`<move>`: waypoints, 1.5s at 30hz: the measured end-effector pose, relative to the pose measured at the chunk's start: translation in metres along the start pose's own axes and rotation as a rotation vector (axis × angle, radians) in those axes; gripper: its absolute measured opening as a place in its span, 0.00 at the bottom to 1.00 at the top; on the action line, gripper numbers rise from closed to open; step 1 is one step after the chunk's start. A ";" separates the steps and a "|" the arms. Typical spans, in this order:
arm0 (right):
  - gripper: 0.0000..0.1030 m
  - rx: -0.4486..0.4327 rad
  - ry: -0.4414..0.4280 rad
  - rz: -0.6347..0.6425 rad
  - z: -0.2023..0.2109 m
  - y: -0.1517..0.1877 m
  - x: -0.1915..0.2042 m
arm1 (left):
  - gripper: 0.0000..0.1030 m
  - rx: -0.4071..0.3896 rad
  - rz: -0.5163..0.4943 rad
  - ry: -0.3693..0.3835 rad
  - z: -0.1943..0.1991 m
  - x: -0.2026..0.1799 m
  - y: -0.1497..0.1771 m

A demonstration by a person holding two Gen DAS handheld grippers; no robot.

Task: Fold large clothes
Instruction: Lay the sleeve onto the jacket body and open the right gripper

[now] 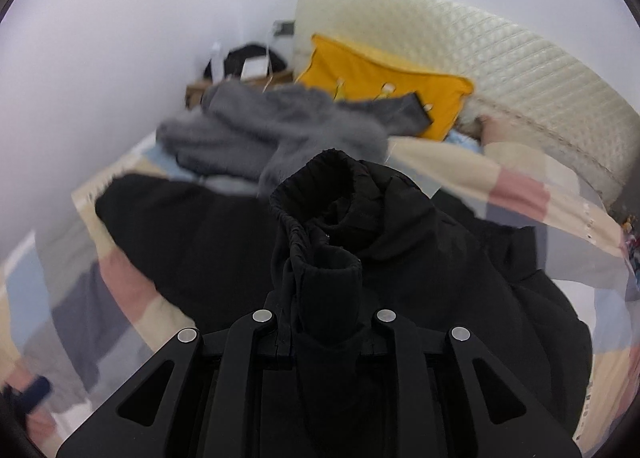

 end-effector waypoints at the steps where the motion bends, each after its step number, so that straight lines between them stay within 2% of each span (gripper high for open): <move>1: 0.17 0.018 -0.007 0.001 -0.007 0.005 0.002 | 1.00 0.008 0.011 0.006 -0.001 0.002 0.001; 7: 0.17 0.105 -0.036 0.019 -0.033 0.032 0.012 | 1.00 0.029 0.046 -0.004 -0.009 0.012 0.004; 9: 0.21 0.118 -0.043 0.031 -0.033 0.034 0.013 | 1.00 0.036 0.055 0.001 -0.011 0.014 0.006; 11: 0.33 0.118 -0.053 0.042 -0.031 0.032 0.017 | 1.00 0.045 0.047 -0.018 -0.016 0.014 0.009; 12: 0.36 0.115 -0.056 0.046 -0.029 0.031 0.018 | 1.00 0.066 0.039 -0.019 -0.021 0.012 0.013; 15: 0.36 0.089 -0.075 0.049 -0.012 0.022 0.022 | 1.00 0.087 0.028 -0.001 -0.025 0.006 0.017; 20: 0.36 0.032 -0.078 0.030 0.026 0.011 0.009 | 1.00 0.062 -0.016 0.028 -0.017 -0.008 0.016; 24: 0.36 -0.014 -0.040 -0.006 0.060 0.011 -0.020 | 1.00 0.045 -0.024 0.082 -0.010 -0.019 0.014; 28: 0.36 -0.047 0.053 -0.057 0.095 0.022 -0.062 | 1.00 0.063 0.013 0.173 -0.008 -0.028 0.014; 32: 0.36 -0.071 0.083 -0.088 0.125 0.036 -0.093 | 1.00 0.051 -0.024 0.176 -0.004 -0.041 0.016; 36: 0.36 -0.106 0.099 -0.179 0.151 0.057 -0.132 | 1.00 0.056 -0.063 0.200 -0.002 -0.059 0.021; 42: 0.36 -0.068 0.136 -0.315 0.163 0.138 -0.195 | 1.00 0.079 -0.105 0.250 -0.002 -0.083 0.032; 45: 0.36 -0.075 0.158 -0.358 0.170 0.167 -0.219 | 1.00 0.094 -0.115 0.313 -0.002 -0.099 0.039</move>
Point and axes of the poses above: each gripper's, at about its wrist camera, not at the fingertips, and z roughly against the way its jaws point, x to its left, y to its underside, the point moved 8 cm from there along -z, roughly the way its jaws point, and after that the axes turned 3 degrees about -x, right-handed, at the moved point
